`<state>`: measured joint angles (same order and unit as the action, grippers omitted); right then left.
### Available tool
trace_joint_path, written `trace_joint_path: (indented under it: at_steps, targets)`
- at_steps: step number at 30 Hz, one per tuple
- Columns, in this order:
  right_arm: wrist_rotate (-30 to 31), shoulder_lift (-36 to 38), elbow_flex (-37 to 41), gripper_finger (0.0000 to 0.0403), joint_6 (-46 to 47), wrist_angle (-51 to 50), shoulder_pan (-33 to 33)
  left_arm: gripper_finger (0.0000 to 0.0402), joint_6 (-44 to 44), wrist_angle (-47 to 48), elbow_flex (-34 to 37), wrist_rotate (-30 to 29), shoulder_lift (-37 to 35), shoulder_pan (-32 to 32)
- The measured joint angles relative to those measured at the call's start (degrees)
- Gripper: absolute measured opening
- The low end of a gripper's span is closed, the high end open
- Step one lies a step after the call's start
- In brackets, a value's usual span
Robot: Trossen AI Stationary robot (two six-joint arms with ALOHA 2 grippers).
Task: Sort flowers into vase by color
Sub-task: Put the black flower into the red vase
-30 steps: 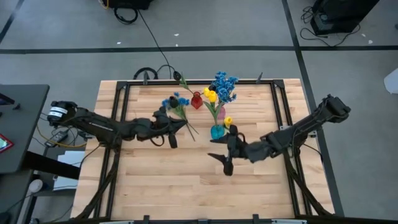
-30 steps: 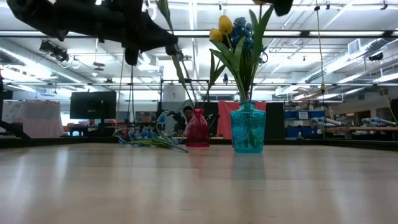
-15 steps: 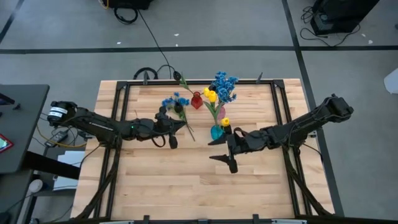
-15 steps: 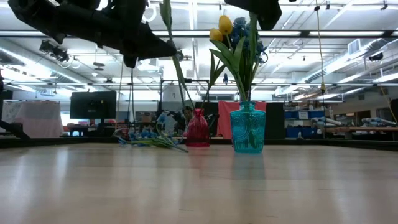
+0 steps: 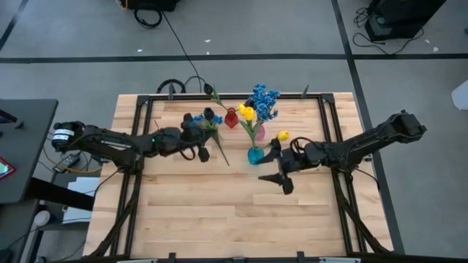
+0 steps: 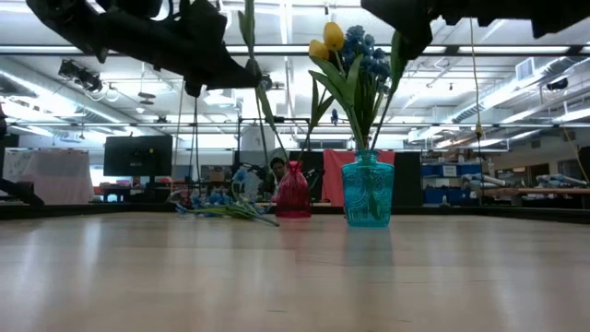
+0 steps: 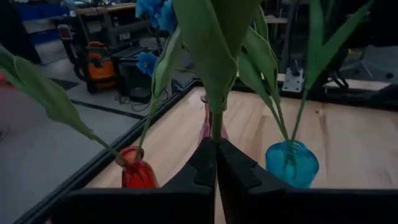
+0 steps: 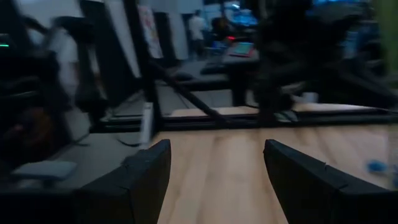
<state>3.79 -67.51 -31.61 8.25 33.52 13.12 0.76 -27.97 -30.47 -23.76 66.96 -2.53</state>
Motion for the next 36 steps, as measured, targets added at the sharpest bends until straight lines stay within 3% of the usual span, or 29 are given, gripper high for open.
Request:
trace_joint_path:
  at_steps: [3,15,20,22,30,36]
  targets:
    - [-3.3,-2.1,1.5,0.0267,-0.1,5.3,-0.2,0.001,-1.4,0.0,-0.1,0.9,0.0,-1.1]
    - [-0.4,-4.3,1.5,0.0267,-1.1,9.7,-0.2,0.001,-4.9,3.7,-4.6,10.1,-7.5,-5.6]
    - [-0.9,-3.4,0.6,0.0267,-1.1,12.5,-0.5,0.001,-7.5,1.2,-4.7,10.8,-7.5,-6.1]
    - [-1.0,-2.2,-0.6,0.0267,-0.2,9.4,-0.2,0.001,-8.1,0.9,-4.7,10.8,-7.5,-6.4]
    - [5.5,7.8,-5.9,0.0267,7.5,-26.5,3.2,0.001,-8.6,-0.5,-4.7,12.7,-7.2,-8.5]
    - [3.1,11.6,-5.9,0.0267,8.2,-28.6,6.2,0.001,-8.8,-2.4,-4.7,12.7,-4.1,-9.9]
